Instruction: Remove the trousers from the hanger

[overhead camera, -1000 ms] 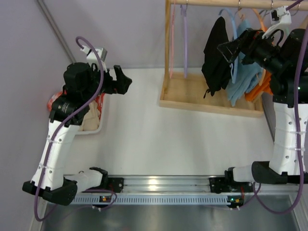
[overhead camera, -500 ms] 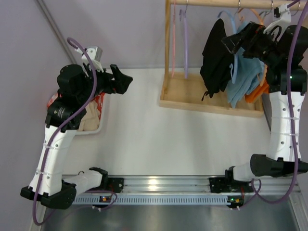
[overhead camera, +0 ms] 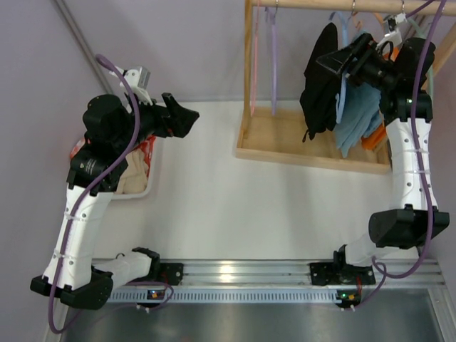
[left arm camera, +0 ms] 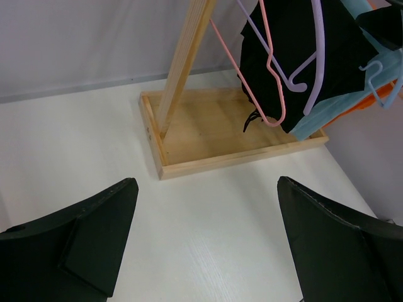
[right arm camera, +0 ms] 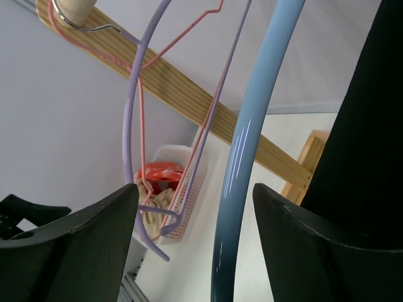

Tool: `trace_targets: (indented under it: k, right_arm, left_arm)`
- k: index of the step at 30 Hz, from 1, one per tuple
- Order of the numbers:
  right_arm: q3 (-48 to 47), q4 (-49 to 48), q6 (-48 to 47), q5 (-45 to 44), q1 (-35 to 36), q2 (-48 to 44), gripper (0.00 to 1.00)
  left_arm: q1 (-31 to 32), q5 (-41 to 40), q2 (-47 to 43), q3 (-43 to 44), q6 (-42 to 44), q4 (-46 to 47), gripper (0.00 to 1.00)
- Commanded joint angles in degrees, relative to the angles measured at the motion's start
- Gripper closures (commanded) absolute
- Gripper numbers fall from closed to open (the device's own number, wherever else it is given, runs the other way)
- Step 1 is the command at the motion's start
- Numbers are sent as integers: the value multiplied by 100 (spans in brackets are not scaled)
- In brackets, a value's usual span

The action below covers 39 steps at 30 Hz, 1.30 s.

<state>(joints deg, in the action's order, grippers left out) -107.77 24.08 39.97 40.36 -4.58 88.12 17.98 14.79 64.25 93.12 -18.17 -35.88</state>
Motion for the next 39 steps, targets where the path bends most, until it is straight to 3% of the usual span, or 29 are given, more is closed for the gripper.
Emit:
trace_targets:
  k: [1,4,14,20,25,31,39]
  right_arm:
    - [27,-956,714,499,-113,-31,27]
    - [80,-1281,986,596,-140,-58,34]
    - [80,-2055,1821,1018,-149,65,83]
    - [160,-3486,2909,1264,-166,153,100]
    - [-25,-4426,3526,1299,-184,180,100]
    - [-34,-4517,3817,1290,-184,-110,100]
    - [1046,-4929,4107,1413,-157,-865,100]
  left_arm:
    - [-22,121,-114,-4,-142,432,1]
    - [-22,121,-97,-22,-160,433,1]
    - [-22,200,-35,4,-204,459,1]
    - [-22,209,-18,-31,-265,547,1]
    - [-22,323,-44,-110,-283,696,1]
    - [-22,200,-97,-224,-143,819,1]
    - [-14,613,-325,-690,323,1408,1]
